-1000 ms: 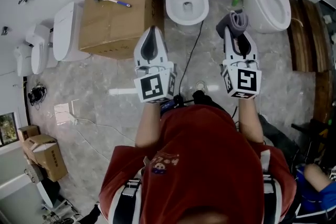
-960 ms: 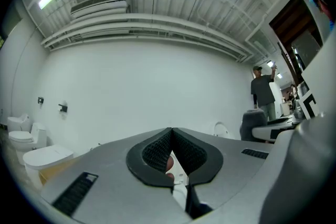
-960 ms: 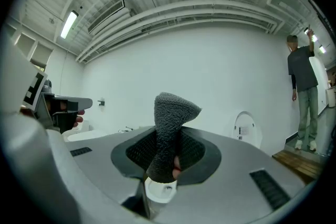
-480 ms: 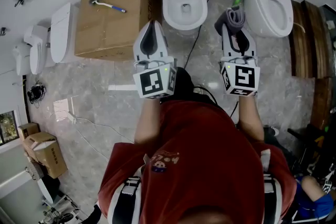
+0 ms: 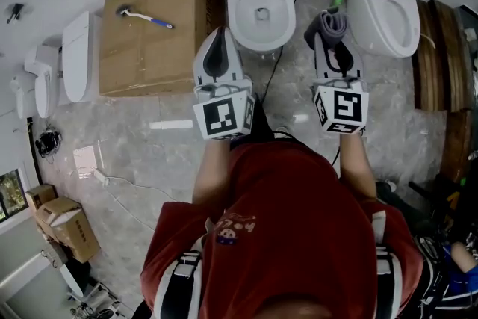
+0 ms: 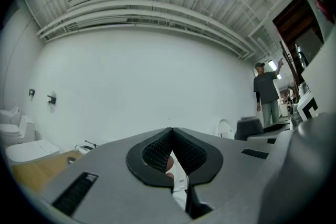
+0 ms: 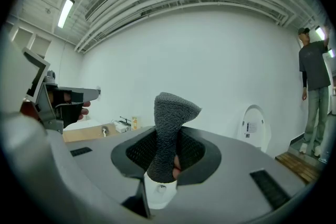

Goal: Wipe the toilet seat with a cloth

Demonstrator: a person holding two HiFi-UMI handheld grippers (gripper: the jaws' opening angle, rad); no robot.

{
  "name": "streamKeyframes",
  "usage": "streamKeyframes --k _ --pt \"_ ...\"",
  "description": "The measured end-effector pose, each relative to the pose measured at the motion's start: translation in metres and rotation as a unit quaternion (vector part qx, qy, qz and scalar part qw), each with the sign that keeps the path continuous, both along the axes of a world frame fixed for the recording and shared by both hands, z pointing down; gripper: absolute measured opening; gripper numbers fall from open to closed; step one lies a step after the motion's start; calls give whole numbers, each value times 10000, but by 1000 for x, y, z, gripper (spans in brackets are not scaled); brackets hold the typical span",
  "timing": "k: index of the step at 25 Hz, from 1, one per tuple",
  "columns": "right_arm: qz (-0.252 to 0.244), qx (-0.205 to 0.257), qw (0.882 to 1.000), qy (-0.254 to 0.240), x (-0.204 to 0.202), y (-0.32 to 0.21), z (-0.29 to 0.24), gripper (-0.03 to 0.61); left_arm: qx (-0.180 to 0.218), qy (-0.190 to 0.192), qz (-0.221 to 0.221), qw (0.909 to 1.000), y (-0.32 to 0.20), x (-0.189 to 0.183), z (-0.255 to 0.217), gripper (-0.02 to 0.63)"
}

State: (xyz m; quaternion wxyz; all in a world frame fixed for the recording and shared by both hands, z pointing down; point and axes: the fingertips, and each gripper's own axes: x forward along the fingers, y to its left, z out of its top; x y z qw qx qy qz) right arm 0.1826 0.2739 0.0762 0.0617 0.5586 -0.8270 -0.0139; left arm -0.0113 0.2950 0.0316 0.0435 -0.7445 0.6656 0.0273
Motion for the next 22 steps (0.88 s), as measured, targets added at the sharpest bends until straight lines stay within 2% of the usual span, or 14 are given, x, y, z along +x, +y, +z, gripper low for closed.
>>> streamKeyframes --k 6,13,19,22 --pt "112 -175 9997 153 -44 -75 20 92 -60 71 203 9997 -78 -38 20 12" --pt "390 -515 9975 278 -91 -172 50 92 -84 412 576 9975 -179 -70 40 12" --pt "651 -601 9961 42 -110 -235 90 92 -270 589 731 9952 -241 -91 80 12" --pt "705 -723 9948 99 -112 -265 126 92 -303 601 718 9951 -268 -95 109 12"
